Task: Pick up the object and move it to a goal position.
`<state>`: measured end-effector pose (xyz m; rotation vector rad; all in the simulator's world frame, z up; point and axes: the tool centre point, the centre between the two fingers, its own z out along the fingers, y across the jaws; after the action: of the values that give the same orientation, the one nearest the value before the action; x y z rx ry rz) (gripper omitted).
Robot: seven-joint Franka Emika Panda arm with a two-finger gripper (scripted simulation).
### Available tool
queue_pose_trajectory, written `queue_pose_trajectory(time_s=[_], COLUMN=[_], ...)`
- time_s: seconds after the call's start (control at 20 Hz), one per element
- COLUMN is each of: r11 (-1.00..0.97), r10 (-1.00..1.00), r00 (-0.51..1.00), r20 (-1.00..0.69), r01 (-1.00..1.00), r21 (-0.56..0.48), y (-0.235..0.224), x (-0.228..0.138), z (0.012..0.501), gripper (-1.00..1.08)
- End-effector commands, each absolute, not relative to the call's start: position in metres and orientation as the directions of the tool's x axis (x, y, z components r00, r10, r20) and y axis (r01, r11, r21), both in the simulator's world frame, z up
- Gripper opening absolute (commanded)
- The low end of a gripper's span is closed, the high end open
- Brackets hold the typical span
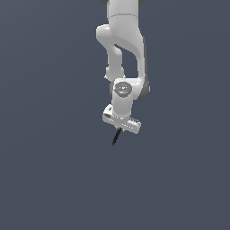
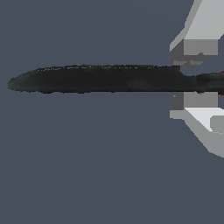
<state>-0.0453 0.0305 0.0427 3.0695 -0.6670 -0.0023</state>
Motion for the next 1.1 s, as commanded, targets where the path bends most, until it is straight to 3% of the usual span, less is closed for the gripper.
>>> queue_pose_trajectory(time_s=[0.0, 0.65, 1.05], r11=[-0.910, -0.910, -0.910], r10=[-0.415, -0.415, -0.415], r00=[0.910, 0.910, 0.910], r20=[0.000, 0.001, 0.000], r01=[-0.415, -0.415, -0.415], r21=[0.000, 0.001, 0.001], y=[0.036, 0.077, 0.093], x=[-0.041, -0.009, 0.005], z=[0.060, 0.179, 0.223], gripper=[-1.00, -1.00, -1.00])
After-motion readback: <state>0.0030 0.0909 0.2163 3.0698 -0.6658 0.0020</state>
